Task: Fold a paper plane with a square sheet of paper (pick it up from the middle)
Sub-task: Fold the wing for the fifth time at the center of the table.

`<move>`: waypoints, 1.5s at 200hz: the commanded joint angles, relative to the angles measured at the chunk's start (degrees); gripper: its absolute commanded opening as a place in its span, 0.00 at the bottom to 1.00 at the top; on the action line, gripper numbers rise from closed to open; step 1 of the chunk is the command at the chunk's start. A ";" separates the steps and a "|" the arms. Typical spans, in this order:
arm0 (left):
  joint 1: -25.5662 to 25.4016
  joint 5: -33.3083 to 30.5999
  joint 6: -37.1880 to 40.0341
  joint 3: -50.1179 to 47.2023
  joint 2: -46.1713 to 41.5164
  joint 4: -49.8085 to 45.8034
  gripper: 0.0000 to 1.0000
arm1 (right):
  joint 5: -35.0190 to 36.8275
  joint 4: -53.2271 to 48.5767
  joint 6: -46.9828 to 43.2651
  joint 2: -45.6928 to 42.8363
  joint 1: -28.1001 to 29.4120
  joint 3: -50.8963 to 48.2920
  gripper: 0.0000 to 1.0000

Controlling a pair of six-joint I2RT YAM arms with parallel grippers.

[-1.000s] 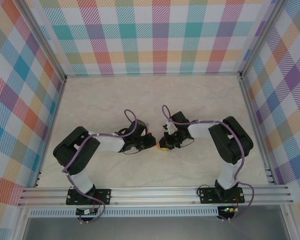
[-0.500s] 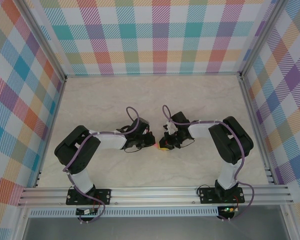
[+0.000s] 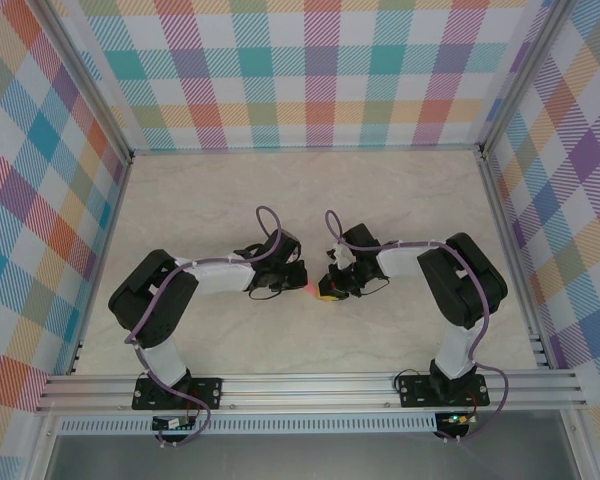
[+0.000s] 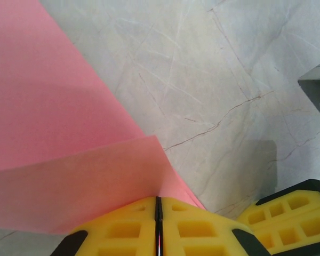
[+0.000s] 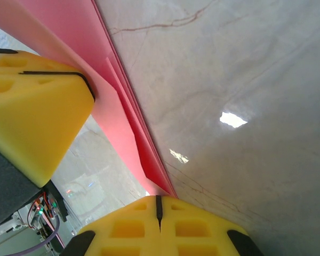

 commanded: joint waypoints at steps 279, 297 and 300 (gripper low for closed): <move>9.06 -2.21 4.47 -1.51 1.93 -1.09 0.10 | 7.80 -7.61 -1.30 3.71 -0.22 -3.35 0.01; 10.24 -2.06 4.68 -1.53 2.07 -1.25 0.10 | 7.97 -7.78 -1.32 3.71 -0.21 -3.33 0.01; 10.39 -2.10 4.68 -1.53 2.12 -1.24 0.10 | 8.05 -7.77 -1.26 3.71 -0.22 -3.34 0.01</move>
